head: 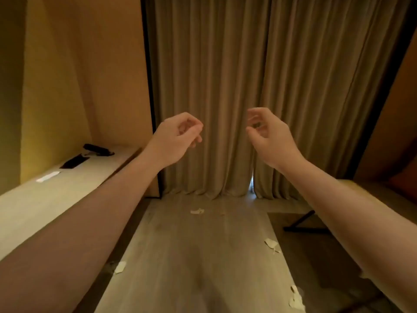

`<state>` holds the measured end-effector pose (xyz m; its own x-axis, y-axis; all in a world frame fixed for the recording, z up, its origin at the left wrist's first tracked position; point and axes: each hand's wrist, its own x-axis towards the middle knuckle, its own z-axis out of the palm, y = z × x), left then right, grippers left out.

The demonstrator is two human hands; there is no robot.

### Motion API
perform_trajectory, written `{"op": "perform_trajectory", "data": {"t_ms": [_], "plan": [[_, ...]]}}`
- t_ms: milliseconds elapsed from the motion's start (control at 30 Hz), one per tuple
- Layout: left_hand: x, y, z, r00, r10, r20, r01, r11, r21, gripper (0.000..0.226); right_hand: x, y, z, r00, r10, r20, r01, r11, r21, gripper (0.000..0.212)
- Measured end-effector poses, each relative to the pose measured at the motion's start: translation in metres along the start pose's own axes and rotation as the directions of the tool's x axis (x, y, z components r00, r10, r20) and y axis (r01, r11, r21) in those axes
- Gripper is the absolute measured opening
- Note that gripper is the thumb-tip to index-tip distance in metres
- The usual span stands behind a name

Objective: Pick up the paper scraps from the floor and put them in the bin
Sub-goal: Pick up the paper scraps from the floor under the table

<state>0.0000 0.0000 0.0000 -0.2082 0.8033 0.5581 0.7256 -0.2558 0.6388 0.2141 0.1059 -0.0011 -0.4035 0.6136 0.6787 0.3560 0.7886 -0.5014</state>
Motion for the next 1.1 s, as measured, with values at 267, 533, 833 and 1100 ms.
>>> {"op": "perform_trajectory", "data": {"t_ms": [267, 533, 833, 1100], "plan": [[-0.084, -0.092, 0.098, 0.895, -0.434, 0.109, 0.447, 0.862, -0.239, 0.015, -0.093, 0.101, 0.070, 0.936, 0.268, 0.227, -0.300, 0.946, 0.121, 0.027], [-0.117, -0.209, 0.186, 0.665, -0.702, 0.256, 0.743, 0.587, -0.322, 0.016, -0.152, 0.194, 0.178, 0.723, 0.593, 0.354, -0.675, 0.715, 0.183, 0.022], [-0.067, -0.336, 0.257, 0.432, -0.723, 0.539, 0.897, 0.403, -0.179, 0.021, -0.147, 0.284, 0.251, 0.364, 0.863, 0.351, -0.931, 0.342, 0.125, 0.027], [0.029, -0.393, 0.339, 0.322, -0.671, 0.668, 0.888, 0.458, 0.032, 0.021, -0.129, 0.375, 0.251, 0.167, 0.964, 0.207, -0.975, 0.130, 0.182, 0.028]]}}
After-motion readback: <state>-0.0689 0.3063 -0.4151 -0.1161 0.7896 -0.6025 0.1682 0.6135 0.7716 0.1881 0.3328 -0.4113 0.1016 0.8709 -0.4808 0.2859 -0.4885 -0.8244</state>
